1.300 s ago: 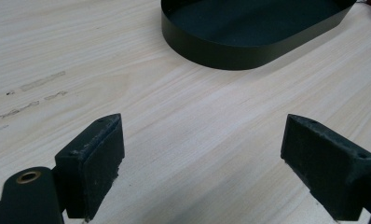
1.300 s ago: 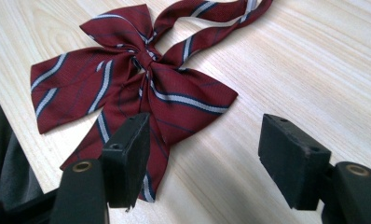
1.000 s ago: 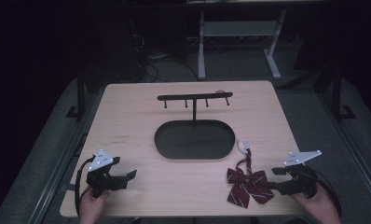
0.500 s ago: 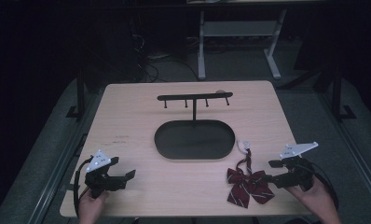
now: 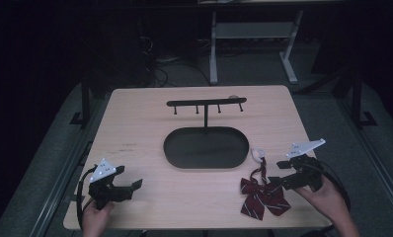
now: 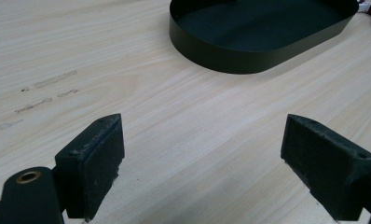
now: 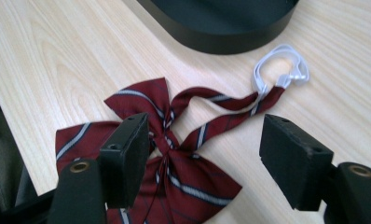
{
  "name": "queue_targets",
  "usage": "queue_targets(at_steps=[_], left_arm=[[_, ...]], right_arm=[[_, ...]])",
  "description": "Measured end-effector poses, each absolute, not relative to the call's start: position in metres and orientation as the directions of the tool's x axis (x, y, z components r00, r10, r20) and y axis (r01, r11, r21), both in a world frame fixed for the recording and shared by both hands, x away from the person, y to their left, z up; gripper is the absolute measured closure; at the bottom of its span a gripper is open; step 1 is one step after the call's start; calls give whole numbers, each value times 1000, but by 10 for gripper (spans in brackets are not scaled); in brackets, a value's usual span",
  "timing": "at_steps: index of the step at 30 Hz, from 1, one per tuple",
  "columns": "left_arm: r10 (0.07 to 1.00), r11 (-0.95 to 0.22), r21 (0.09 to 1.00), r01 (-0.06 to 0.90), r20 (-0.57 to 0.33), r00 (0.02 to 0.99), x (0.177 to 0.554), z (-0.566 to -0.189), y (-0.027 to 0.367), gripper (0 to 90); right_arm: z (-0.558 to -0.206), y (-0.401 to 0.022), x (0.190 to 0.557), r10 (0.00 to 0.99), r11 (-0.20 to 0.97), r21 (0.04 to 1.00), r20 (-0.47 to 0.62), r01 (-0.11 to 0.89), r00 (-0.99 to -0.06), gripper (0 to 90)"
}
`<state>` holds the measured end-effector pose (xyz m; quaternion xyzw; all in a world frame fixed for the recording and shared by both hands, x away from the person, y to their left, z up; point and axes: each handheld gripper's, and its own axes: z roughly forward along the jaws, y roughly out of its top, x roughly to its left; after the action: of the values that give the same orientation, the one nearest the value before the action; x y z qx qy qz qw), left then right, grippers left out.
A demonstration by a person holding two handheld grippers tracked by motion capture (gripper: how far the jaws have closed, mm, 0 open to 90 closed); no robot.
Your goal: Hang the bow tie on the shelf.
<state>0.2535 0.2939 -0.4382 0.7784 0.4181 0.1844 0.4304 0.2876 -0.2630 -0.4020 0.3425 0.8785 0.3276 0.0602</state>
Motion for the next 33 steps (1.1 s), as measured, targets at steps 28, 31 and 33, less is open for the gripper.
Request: queue_targets(at_steps=[28, 31, 33], left_arm=[[805, -293, 821, 490, -65, 590, 254, -438, 294, 131], [805, -294, 821, 489, -63, 590, 254, -438, 294, 131], [805, -290, 823, 489, -67, 590, 254, -438, 293, 131]], right_arm=[[-398, -248, 319, 645, 585, 569, 106, 578, -757, 367], [-395, -244, 324, 638, 602, 559, 93, 570, -764, 370], [-394, -242, 327, 633, 607, 559, 90, 565, -769, 371]])
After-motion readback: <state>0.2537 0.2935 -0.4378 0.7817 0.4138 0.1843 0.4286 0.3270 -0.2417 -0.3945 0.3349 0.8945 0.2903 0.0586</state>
